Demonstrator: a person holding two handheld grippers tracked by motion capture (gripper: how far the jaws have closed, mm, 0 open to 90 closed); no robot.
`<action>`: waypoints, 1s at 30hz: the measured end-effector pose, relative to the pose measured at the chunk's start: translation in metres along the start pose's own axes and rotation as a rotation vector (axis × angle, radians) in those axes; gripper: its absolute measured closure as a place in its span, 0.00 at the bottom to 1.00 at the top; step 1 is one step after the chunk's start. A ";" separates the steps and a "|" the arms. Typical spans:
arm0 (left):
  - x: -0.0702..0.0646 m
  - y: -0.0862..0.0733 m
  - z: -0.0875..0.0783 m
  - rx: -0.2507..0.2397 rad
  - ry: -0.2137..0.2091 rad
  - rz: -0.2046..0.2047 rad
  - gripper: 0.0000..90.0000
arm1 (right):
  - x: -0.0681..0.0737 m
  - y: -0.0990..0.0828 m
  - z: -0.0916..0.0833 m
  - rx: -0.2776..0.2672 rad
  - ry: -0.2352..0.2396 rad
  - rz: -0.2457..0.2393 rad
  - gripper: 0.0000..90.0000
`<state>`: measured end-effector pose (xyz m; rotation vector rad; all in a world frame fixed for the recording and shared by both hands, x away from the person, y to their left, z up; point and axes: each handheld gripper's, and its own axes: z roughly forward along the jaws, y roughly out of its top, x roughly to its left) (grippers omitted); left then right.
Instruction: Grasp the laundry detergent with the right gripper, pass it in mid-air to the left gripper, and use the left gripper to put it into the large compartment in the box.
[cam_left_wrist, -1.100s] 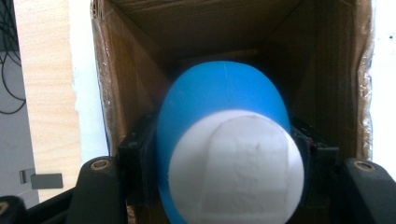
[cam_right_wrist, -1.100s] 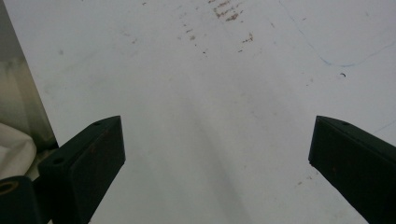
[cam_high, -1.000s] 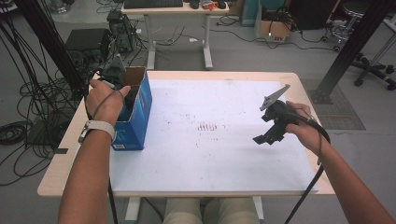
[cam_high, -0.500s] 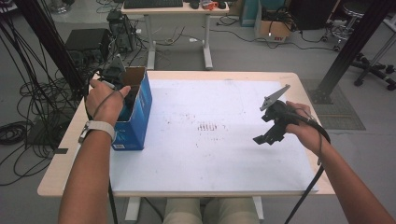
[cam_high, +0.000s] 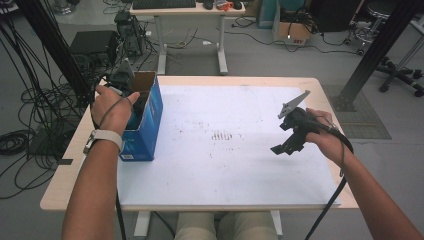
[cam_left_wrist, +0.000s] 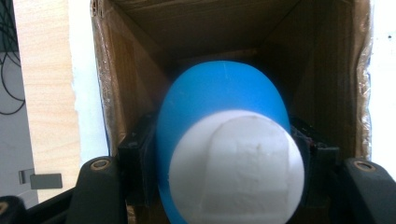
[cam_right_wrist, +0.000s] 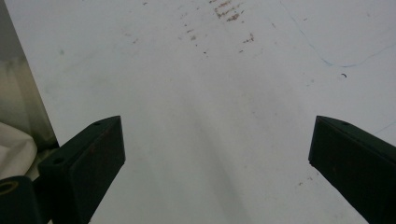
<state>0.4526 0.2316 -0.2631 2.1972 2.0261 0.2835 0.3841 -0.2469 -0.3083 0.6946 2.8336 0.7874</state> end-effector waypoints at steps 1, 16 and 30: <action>0.000 0.000 0.000 0.001 -0.001 0.000 0.41 | 0.000 0.000 0.000 0.003 -0.001 -0.001 0.04; 0.000 -0.001 0.000 -0.007 -0.005 -0.004 0.41 | 0.000 0.000 0.001 -0.001 0.005 -0.002 0.04; 0.001 -0.002 0.002 -0.030 -0.016 -0.015 0.35 | 0.002 0.001 0.001 0.000 0.008 -0.001 0.04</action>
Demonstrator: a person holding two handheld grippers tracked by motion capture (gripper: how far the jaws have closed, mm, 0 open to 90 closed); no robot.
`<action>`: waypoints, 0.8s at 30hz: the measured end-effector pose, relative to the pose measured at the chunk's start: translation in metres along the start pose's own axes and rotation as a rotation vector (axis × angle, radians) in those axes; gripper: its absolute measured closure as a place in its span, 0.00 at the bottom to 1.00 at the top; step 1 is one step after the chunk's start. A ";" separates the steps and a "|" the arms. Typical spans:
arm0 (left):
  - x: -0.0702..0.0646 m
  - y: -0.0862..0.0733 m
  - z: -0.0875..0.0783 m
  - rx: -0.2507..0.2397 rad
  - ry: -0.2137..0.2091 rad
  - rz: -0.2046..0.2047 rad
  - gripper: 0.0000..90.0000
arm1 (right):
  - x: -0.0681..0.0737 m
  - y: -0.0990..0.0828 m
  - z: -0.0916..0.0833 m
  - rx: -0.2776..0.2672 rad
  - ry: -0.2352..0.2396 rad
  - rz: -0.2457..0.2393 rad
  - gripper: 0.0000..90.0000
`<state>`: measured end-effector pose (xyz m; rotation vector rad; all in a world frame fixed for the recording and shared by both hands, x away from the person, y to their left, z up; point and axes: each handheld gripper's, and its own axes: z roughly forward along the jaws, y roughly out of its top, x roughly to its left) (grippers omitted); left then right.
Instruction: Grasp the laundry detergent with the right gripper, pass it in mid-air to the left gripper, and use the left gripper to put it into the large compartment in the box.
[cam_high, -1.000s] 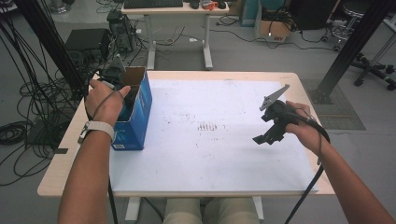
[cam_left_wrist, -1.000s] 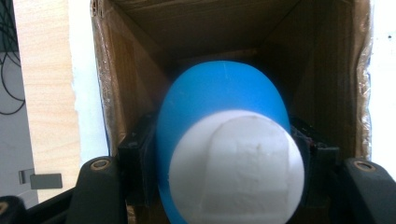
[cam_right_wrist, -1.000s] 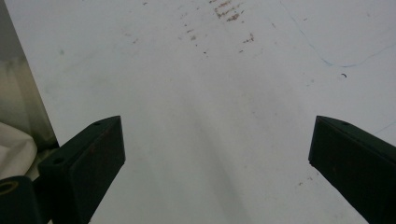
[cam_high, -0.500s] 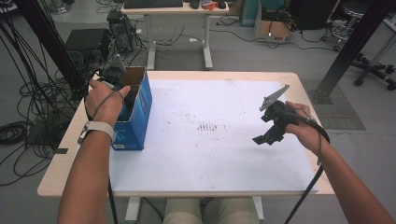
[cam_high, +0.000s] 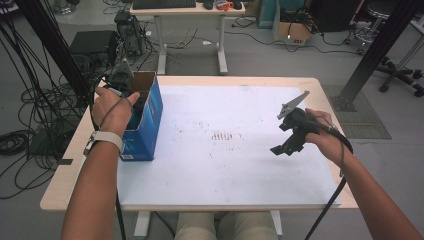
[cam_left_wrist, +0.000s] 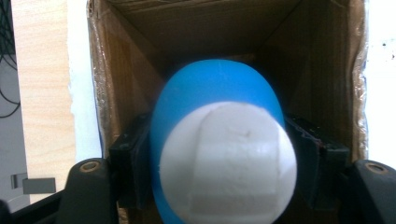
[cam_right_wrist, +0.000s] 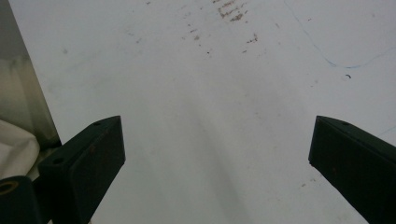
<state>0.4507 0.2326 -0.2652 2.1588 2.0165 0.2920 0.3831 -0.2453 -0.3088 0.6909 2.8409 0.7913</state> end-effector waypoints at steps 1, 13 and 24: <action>0.000 0.000 0.000 0.001 -0.004 0.001 0.34 | 0.000 0.000 0.000 0.002 0.000 0.000 0.04; 0.001 -0.004 -0.005 -0.044 -0.025 0.009 0.27 | 0.000 0.002 -0.003 0.004 -0.004 -0.008 0.04; 0.008 -0.008 -0.041 -0.124 -0.094 0.064 0.14 | 0.000 0.006 -0.010 0.001 -0.016 -0.002 0.04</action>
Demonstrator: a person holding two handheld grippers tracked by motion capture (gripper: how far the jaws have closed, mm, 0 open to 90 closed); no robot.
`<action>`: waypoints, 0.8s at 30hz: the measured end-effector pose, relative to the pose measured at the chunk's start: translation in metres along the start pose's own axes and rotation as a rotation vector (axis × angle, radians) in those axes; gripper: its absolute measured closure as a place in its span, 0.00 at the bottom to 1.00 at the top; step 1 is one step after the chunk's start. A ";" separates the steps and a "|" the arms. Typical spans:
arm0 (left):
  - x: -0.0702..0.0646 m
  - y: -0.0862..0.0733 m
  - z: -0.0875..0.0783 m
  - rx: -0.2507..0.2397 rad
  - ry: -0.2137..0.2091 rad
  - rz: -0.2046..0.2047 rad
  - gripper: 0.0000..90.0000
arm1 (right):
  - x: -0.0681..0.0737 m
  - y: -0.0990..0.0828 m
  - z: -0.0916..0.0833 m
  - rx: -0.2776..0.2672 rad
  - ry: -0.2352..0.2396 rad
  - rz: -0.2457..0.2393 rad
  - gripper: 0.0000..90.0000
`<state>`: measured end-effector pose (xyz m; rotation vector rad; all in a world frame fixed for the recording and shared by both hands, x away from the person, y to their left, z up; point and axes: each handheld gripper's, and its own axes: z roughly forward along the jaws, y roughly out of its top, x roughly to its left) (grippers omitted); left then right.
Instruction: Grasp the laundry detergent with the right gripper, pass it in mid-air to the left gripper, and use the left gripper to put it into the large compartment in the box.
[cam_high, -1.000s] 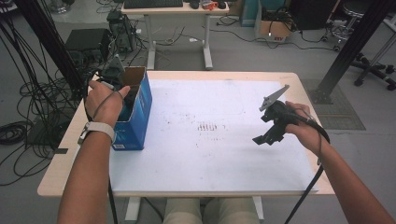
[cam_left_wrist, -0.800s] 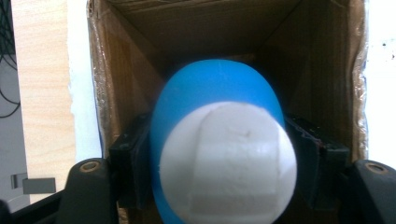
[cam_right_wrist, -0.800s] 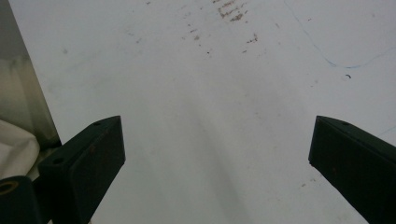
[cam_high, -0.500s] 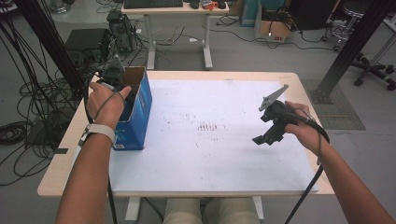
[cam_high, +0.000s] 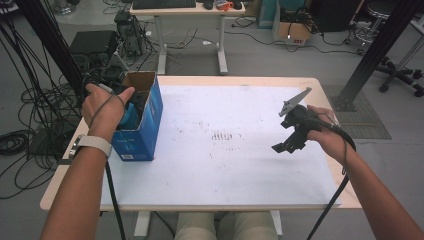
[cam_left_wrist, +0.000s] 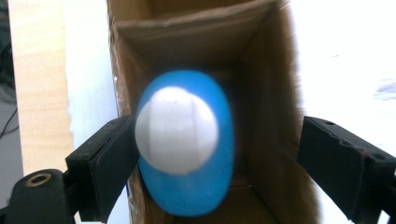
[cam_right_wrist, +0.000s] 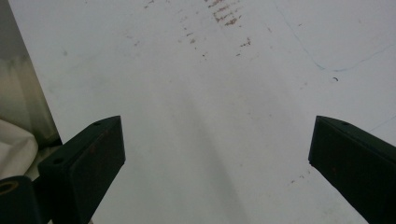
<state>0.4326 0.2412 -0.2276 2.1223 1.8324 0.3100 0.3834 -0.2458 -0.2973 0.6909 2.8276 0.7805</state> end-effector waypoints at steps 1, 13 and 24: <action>0.000 0.000 -0.007 -0.012 -0.007 0.009 0.14 | -0.001 0.001 -0.001 0.003 0.000 -0.006 0.04; -0.015 -0.003 -0.081 -0.092 -0.109 0.172 0.09 | -0.005 0.024 -0.016 0.003 -0.016 -0.054 0.04; -0.058 -0.018 -0.109 -0.120 -0.228 0.446 0.10 | -0.012 0.065 -0.032 0.008 0.006 -0.087 0.04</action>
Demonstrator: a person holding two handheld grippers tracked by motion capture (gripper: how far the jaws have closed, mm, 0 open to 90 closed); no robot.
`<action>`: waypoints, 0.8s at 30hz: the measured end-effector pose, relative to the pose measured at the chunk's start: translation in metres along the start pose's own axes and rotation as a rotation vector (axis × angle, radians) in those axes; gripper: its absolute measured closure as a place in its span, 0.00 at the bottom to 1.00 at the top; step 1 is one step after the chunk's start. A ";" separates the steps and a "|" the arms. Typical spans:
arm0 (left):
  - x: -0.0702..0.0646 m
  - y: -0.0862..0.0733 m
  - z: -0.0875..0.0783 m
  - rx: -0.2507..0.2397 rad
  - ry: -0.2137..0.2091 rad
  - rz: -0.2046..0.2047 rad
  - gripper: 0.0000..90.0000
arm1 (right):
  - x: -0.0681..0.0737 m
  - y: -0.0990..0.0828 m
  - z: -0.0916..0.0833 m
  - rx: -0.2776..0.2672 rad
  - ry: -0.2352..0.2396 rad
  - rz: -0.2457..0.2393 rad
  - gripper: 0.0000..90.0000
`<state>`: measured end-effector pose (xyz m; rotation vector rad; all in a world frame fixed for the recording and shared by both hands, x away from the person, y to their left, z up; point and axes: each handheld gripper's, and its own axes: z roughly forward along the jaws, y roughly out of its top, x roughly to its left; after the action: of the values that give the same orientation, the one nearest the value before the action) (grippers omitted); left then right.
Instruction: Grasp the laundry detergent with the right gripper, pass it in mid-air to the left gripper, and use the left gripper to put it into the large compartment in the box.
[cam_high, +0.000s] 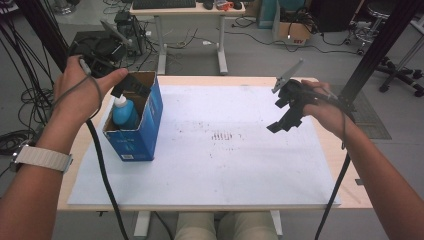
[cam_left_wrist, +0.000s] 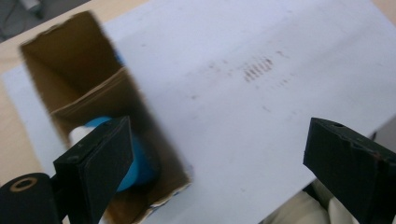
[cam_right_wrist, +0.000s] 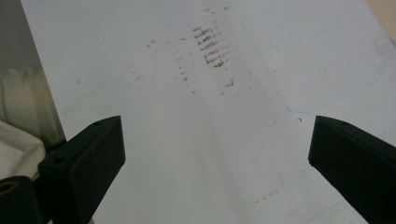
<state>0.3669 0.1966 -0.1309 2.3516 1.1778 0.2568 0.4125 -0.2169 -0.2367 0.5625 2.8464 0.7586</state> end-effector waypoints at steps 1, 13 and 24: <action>-0.007 0.000 0.002 0.006 -0.027 0.029 0.10 | -0.001 0.002 0.000 -0.003 0.002 -0.005 0.04; -0.049 -0.002 0.027 0.077 -0.171 0.257 0.11 | -0.006 0.025 -0.006 -0.020 0.024 0.013 0.04; -0.064 -0.006 0.057 0.165 -0.200 0.421 0.11 | -0.011 0.024 -0.009 -0.008 0.023 0.025 0.04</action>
<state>0.3448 0.1294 -0.1798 2.6821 0.6246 0.0623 0.4280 -0.2055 -0.2167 0.5934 2.8612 0.7863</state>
